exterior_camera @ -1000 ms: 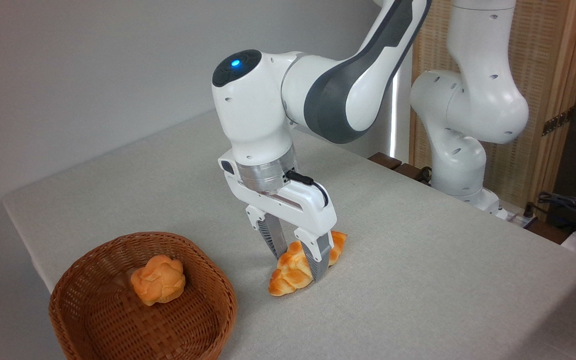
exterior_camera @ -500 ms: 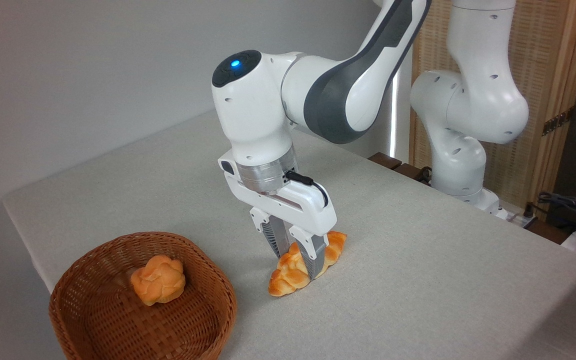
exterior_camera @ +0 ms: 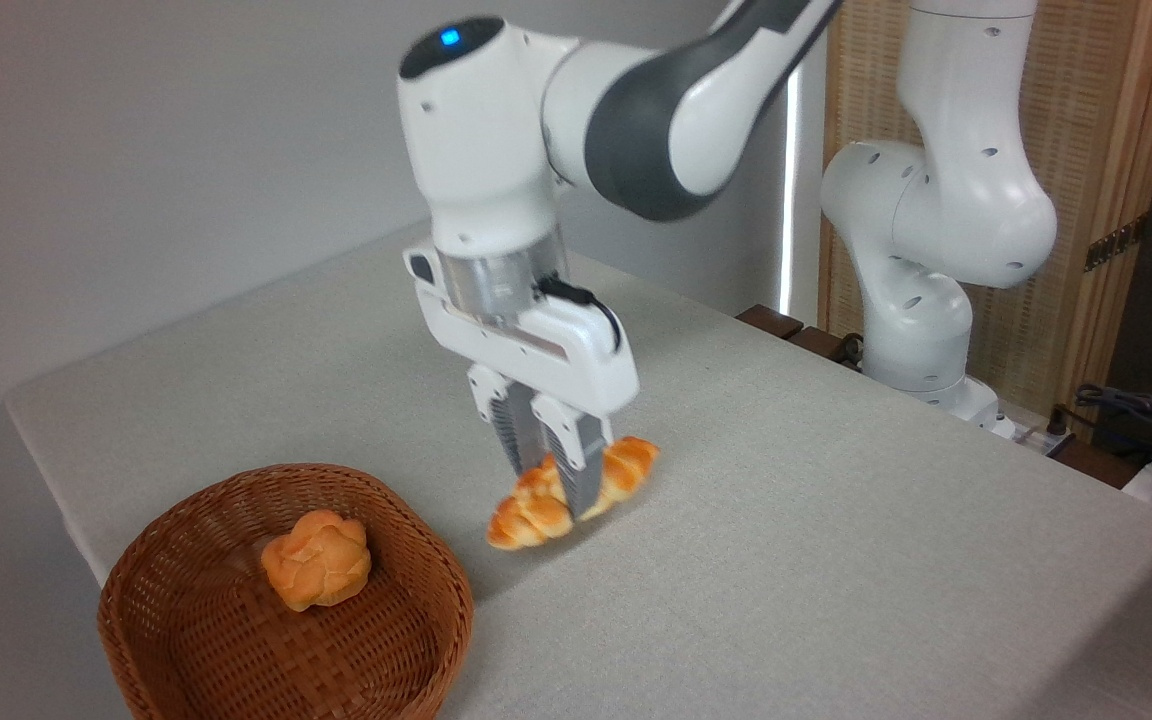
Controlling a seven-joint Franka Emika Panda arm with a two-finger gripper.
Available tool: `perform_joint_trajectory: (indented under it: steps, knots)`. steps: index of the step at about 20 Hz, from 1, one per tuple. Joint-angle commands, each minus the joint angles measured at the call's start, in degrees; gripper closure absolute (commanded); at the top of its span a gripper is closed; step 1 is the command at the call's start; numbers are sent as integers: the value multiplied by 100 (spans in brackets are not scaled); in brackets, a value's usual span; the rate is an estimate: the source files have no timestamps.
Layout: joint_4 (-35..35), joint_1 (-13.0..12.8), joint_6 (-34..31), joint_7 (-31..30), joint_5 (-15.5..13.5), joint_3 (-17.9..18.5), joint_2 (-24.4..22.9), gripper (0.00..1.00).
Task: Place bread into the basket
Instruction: 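Lift the braided roll and carry it over the woven basket, then open the gripper to drop the roll beside the bun, then raise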
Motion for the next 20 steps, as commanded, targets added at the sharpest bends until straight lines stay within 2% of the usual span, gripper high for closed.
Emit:
perform_joint_trajectory:
  steps: [1, 7, 8, 11, 12, 13, 15, 16, 17, 20]
  knots:
    - [423, -32, -6, 86, -342, -18, -5, 53]
    - [713, -32, 1144, 68, -764, -132, 65, 53]
    - [713, -32, 1381, 33, -904, -132, 83, 52]
    - [713, -32, 2208, -115, -1598, -123, 179, 51]
    - [713, -32, 2393, -186, -1713, -123, 241, 48]
    - [713, -32, 2621, -248, -1792, -123, 311, 40]
    - [713, -32, 3235, -545, -1942, -132, 460, 14]
    - [713, -32, 3438, -773, -1951, -132, 513, 6]
    - [713, -32, 3553, -967, -1952, -132, 549, 0]
    - [713, -32, 3634, -1048, -1952, -132, 566, 0]
